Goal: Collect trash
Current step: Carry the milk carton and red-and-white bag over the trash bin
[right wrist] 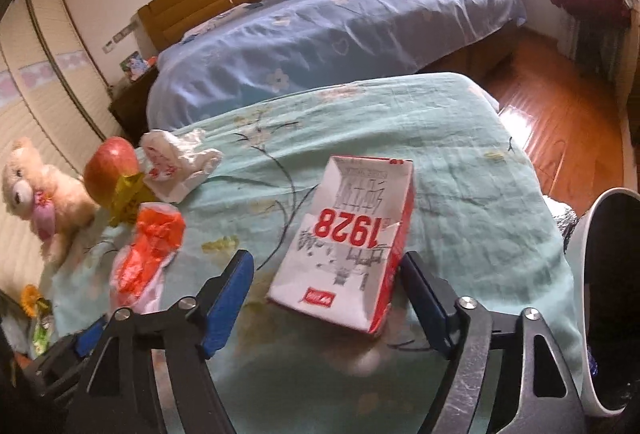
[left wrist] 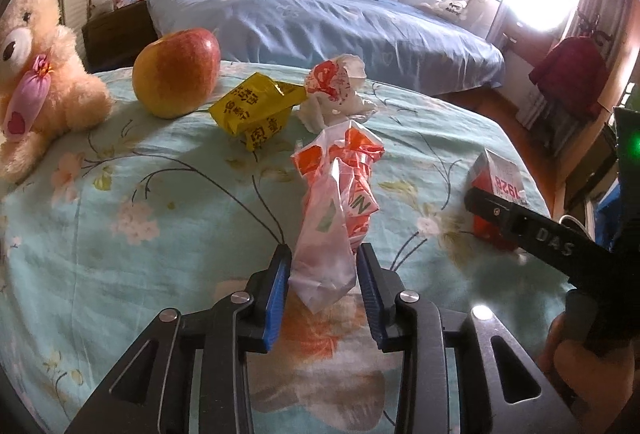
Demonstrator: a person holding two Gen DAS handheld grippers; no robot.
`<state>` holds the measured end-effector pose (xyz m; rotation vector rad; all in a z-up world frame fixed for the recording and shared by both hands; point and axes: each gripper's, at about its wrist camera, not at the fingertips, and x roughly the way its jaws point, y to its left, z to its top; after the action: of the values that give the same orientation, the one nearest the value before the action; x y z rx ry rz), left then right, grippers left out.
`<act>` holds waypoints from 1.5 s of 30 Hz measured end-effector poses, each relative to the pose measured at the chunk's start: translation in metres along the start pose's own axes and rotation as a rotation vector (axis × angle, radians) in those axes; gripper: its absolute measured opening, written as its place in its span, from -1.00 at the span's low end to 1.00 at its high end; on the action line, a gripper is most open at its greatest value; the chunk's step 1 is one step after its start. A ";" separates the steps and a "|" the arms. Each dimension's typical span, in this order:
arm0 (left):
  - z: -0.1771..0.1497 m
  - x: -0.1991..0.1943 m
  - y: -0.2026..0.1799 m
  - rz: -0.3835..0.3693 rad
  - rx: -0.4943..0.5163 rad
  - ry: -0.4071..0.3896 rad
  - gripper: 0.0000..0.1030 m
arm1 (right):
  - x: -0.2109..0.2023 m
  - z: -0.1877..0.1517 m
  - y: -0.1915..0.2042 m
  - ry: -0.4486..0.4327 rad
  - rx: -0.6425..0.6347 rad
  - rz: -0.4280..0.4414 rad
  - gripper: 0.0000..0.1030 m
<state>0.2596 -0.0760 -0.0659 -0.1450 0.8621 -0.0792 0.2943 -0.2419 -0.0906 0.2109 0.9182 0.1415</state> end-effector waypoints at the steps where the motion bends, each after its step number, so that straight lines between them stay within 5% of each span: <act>1: 0.000 0.001 -0.001 -0.002 0.005 -0.001 -0.48 | 0.000 0.000 -0.001 -0.005 -0.004 -0.011 0.24; 10: -0.005 -0.010 -0.023 -0.035 0.055 -0.028 -0.53 | -0.024 -0.013 -0.023 -0.022 -0.005 0.054 0.18; 21: -0.013 -0.020 -0.060 -0.094 0.122 -0.027 -0.53 | -0.061 -0.025 -0.050 -0.072 0.001 0.034 0.16; 33: -0.018 -0.020 -0.060 -0.094 0.118 -0.009 -0.53 | -0.048 -0.028 -0.056 -0.017 -0.001 -0.023 0.29; 35: -0.018 -0.021 -0.060 -0.096 0.118 -0.007 -0.53 | -0.048 -0.029 -0.058 -0.017 0.003 -0.029 0.02; 45: -0.022 -0.027 -0.079 -0.133 0.159 -0.012 -0.54 | -0.073 -0.036 -0.070 -0.072 0.001 -0.011 0.01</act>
<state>0.2247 -0.1529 -0.0469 -0.0536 0.8298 -0.2701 0.2241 -0.3205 -0.0723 0.2104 0.8476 0.1229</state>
